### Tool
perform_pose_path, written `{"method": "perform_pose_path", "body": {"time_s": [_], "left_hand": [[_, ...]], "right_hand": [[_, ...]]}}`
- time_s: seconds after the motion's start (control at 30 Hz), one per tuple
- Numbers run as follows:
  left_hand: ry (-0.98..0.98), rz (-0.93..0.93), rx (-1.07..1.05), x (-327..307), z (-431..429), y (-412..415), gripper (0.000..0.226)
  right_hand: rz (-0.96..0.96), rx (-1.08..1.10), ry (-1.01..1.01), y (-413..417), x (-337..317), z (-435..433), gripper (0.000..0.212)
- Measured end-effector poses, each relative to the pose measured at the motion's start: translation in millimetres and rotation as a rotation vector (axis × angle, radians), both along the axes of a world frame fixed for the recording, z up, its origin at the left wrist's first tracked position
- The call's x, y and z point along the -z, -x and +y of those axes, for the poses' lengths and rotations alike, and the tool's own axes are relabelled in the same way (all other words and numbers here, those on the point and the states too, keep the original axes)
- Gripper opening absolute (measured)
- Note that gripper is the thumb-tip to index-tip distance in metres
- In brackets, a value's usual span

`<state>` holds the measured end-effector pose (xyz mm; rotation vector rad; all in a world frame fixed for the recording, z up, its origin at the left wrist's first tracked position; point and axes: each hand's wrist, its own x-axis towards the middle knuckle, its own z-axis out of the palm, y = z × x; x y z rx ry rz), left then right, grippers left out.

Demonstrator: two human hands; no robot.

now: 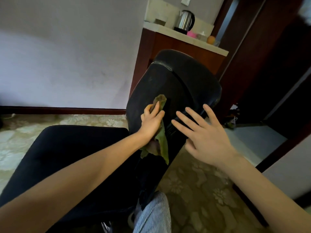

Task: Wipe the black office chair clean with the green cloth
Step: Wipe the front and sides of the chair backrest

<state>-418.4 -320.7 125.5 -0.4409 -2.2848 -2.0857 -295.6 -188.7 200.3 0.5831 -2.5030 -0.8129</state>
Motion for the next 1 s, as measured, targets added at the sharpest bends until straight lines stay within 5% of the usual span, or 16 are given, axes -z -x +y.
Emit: {"method": "perform_pose_path", "body": {"time_s": [0.13, 0.27, 0.5, 0.6, 0.73, 0.87, 1.0], "left_hand": [[-0.132, 0.113, -0.031, 2, 4, -9, 0.041], [0.062, 0.407, -0.048, -14, 10, 5, 0.042], [0.099, 0.458, -0.057, -42, 21, 62, 0.042], [0.275, 0.525, -0.117, -38, 19, 88, 0.047], [0.404, 0.371, -0.134, -12, 11, 119, 0.044], [0.320, 0.150, -0.088, 36, -7, 123, 0.041], [0.220, 0.137, -0.071, 58, -10, 102, 0.038]], "right_hand": [[-0.033, 0.020, 0.003, 11, -14, -6, 0.055], [-0.102, 0.210, -0.191, 25, -49, -23, 0.059], [-0.365, 0.362, -0.414, 92, -92, -41, 0.063], [-0.491, 0.399, -0.455, 122, -98, -37, 0.062], [-0.630, 0.448, -0.500, 143, -102, -36, 0.062], [-0.713, 0.470, -0.490, 156, -101, -41, 0.065], [-0.738, 0.483, -0.455, 159, -99, -39, 0.069]]}}
